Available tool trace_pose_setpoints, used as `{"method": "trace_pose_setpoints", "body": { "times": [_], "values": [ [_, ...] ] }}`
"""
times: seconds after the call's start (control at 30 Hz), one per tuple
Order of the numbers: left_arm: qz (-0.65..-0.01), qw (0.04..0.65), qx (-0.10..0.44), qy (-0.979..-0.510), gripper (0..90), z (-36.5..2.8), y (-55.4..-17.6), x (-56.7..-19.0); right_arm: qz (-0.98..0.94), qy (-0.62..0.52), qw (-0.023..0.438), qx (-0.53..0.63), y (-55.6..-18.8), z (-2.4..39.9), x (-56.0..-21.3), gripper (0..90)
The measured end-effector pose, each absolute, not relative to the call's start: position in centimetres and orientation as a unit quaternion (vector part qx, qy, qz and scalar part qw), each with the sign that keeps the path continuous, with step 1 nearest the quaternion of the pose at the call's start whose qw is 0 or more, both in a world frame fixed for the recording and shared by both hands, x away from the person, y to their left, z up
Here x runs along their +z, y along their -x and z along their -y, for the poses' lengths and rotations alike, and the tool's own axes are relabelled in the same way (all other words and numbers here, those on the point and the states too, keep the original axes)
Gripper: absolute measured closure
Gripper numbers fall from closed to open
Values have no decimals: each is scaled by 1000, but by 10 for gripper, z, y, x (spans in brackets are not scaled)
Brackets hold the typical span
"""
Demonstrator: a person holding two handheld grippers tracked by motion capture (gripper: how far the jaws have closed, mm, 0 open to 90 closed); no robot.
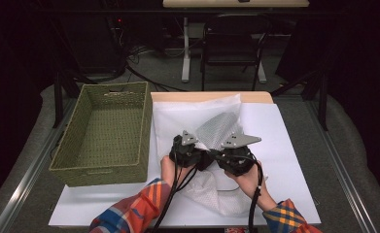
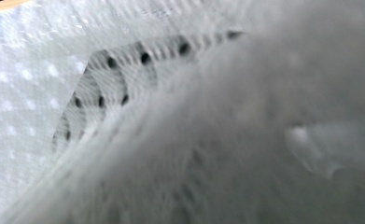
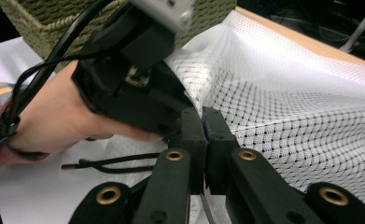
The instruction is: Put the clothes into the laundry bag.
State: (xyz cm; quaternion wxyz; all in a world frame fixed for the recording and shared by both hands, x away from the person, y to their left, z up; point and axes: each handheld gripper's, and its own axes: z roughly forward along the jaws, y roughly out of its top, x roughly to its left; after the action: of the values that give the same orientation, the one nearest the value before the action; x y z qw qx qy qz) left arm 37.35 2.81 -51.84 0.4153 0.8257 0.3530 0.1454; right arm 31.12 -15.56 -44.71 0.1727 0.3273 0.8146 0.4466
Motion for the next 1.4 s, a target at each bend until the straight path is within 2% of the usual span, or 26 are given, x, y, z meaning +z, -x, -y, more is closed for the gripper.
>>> {"method": "trace_pose_setpoints", "body": {
  "times": [0.07, 0.37, 0.43, 0.53, 0.6, 0.87, 1.1, 1.2, 1.4],
  "values": [
    [-351, 403, 153, -831, 743, -29, -374, -522, -817, -329, 169, 443, -312, 156, -451, 890],
    [-356, 424, 156, -818, 752, -35, -381, -521, -816, -325, 173, 446, -310, 154, -450, 890],
    [-353, 416, 139, -826, 742, -35, -383, -527, -817, -327, 168, 444, -312, 154, -453, 890],
    [-336, 392, 130, -846, 695, -34, -380, -529, -822, -328, 163, 437, -312, 154, -457, 890],
    [-331, 385, 130, -852, 616, -35, -378, -529, -823, -328, 161, 435, -312, 154, -458, 890],
    [-311, 338, 93, -884, 401, -42, -365, -519, -823, -328, 160, 434, -310, 157, -457, 889],
    [-299, 312, 86, -898, 336, -45, -348, -515, -823, -330, 158, 434, -310, 159, -457, 889],
    [-295, 296, 81, -905, 389, -41, -346, -526, -826, -330, 156, 431, -311, 157, -459, 888],
    [-300, 308, 81, -899, 726, -36, -351, -542, -829, -329, 153, 425, -312, 156, -462, 889]
  ]
}}
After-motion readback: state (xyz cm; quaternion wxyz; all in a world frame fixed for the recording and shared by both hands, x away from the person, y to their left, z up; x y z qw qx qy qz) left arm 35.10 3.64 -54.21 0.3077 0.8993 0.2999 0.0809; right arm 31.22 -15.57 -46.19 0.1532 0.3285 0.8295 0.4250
